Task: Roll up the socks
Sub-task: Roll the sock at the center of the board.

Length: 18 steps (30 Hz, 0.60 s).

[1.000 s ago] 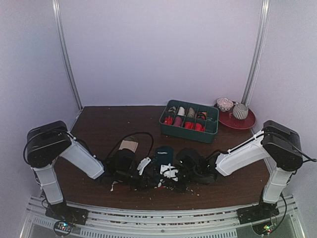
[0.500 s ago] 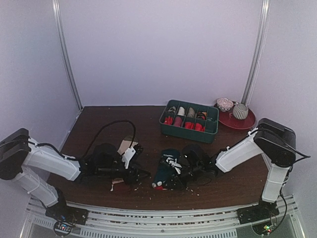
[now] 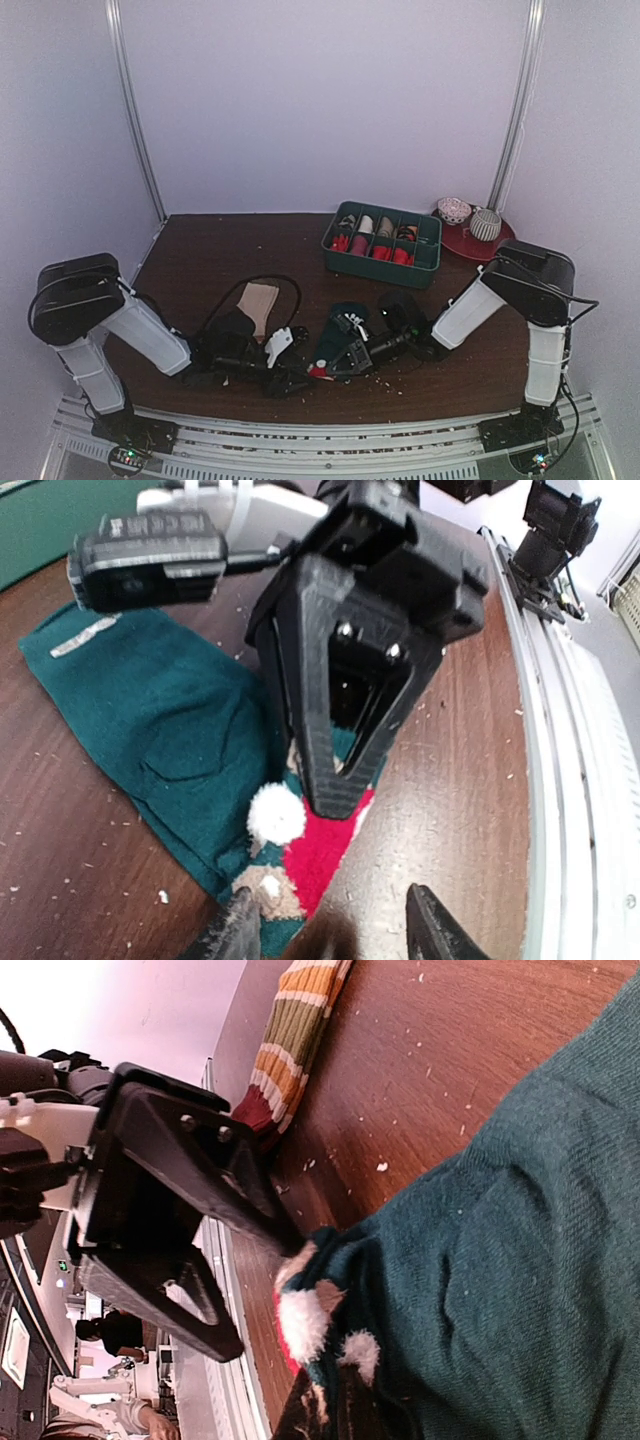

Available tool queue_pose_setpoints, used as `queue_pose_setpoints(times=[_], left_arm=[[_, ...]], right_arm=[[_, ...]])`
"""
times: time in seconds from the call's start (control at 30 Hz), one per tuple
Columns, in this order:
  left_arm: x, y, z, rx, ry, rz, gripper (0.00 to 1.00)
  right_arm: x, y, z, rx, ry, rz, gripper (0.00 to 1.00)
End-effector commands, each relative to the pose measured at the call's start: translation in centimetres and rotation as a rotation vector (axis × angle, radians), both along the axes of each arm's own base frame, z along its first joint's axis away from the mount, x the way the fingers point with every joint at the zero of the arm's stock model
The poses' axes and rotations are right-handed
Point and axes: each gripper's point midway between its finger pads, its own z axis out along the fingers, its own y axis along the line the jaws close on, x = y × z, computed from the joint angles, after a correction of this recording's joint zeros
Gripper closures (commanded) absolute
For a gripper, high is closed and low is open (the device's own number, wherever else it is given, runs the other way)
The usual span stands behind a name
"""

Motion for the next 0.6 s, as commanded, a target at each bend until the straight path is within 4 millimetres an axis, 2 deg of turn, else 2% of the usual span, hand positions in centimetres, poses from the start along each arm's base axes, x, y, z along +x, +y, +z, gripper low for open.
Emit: queue_pose_setpoints(times=[0.0, 0.2, 0.4, 0.47, 0.57], left_arm=[[0.3, -1.7, 1.3, -0.080, -0.072, -0.048, 0.51], [0.8, -2.4, 1.2, -0.093, -0.083, -0.042, 0.52], [1.1, -2.5, 0.0, -0.059, -0.075, -0.039, 0.52], [1.2, -2.1, 0.9, -0.074, -0.101, -0.021, 0.52], [1.5, -1.0, 3.6, -0.125, -0.170, 0.018, 0.51]], right_arm=[[-1.8, -2.2, -3.8, -0.120, 0.135, -0.006, 1.00], [-2.0, -2.8, -4.4, -0.134, 0.152, -0.003, 1.00], [-2.0, -2.9, -4.2, -0.126, 0.147, 0.009, 1.00], [-2.1, -3.0, -4.4, -0.133, 0.145, 0.015, 1.00], [-2.3, -3.3, -4.7, -0.144, 0.144, 0.023, 1.00]])
